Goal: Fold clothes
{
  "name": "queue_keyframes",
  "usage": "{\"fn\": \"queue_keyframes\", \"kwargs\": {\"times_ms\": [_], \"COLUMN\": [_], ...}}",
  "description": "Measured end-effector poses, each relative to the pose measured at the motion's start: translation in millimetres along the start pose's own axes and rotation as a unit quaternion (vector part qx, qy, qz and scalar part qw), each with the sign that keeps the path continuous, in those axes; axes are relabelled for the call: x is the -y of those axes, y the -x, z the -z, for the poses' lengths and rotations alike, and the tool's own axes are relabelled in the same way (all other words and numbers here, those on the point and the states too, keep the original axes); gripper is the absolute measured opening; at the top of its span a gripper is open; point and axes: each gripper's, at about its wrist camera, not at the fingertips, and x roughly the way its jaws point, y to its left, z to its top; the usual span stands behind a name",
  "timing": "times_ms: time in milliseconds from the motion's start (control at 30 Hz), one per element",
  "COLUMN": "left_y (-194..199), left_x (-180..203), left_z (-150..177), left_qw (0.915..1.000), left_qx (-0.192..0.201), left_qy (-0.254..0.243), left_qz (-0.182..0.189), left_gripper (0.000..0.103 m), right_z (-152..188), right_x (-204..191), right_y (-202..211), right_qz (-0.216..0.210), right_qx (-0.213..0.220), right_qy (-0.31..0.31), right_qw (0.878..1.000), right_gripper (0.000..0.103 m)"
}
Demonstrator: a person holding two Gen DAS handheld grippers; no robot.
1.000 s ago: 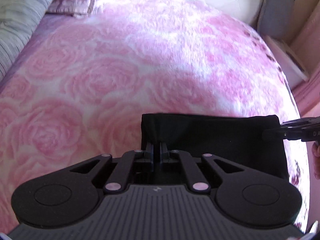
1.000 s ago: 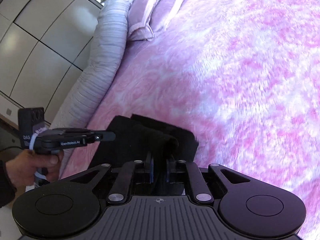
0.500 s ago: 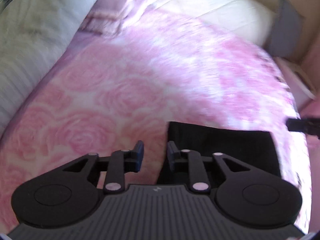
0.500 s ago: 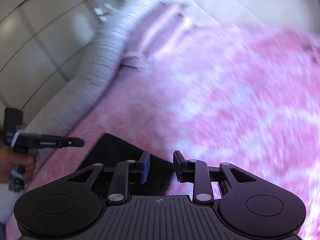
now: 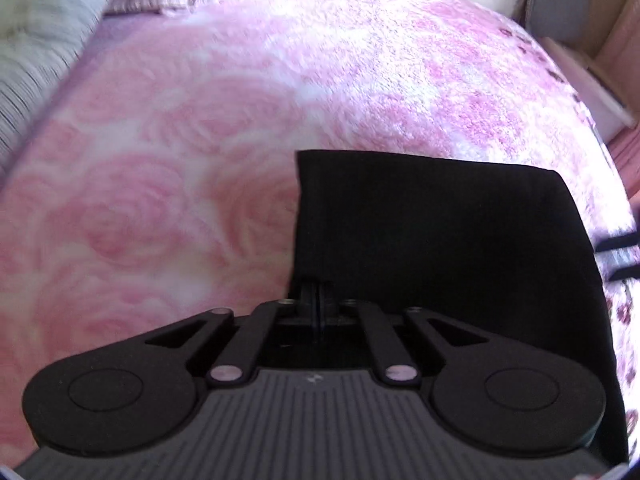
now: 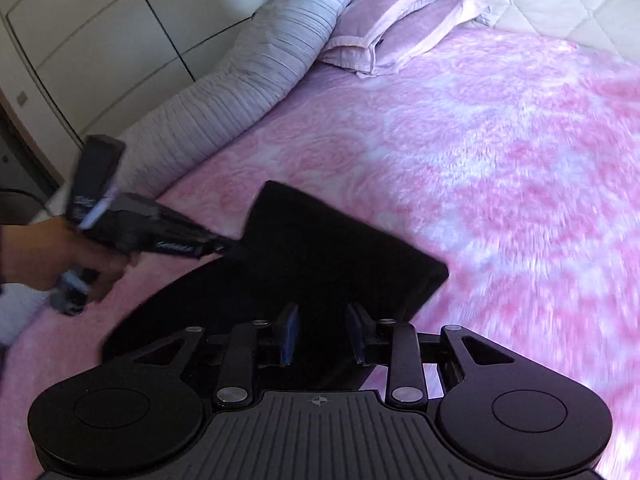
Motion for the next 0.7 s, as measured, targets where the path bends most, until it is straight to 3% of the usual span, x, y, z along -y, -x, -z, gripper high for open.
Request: {"fn": "queue_keyframes", "kwargs": {"times_ms": [100, 167, 267, 333, 400, 433, 533, 700], "left_y": [43.9, 69.2, 82.3, 71.2, 59.7, 57.9, 55.7, 85.2], "left_x": [3.6, 10.8, 26.8, 27.9, 26.4, 24.2, 18.4, 34.6], "left_z": [14.8, 35.5, 80.3, 111.2, 136.4, 140.7, 135.8, 141.8], "left_qw": [0.9998, 0.9992, 0.9966, 0.9945, 0.9920, 0.9932, 0.9962, 0.9897], "left_qx": [0.016, 0.014, -0.029, -0.076, -0.096, -0.087, -0.075, -0.050], "left_qy": [-0.006, -0.033, -0.076, -0.071, -0.080, -0.076, -0.037, -0.107], "left_qz": [0.007, 0.016, 0.014, -0.001, -0.013, -0.016, -0.025, -0.082], "left_gripper": [0.009, 0.009, 0.012, 0.013, 0.013, 0.013, 0.013, 0.016], "right_z": [25.2, 46.6, 85.2, 109.3, 126.0, 127.5, 125.4, 119.9], "right_x": [-49.0, -85.4, -122.9, -113.8, -90.4, -78.2, -59.3, -78.0], "right_y": [35.0, 46.0, 37.2, 19.8, 8.4, 8.9, 22.6, 63.3], "right_qz": [-0.071, -0.134, -0.169, -0.134, -0.084, -0.064, -0.003, -0.017], "right_qx": [-0.023, -0.043, -0.077, -0.106, -0.132, -0.138, -0.153, -0.126], "right_qy": [0.054, 0.099, 0.195, 0.216, 0.208, 0.192, 0.176, 0.157], "right_qw": [0.996, 0.985, 0.963, 0.961, 0.966, 0.969, 0.972, 0.979], "right_gripper": [0.031, 0.031, 0.031, 0.031, 0.031, 0.040, 0.042, 0.043]}}
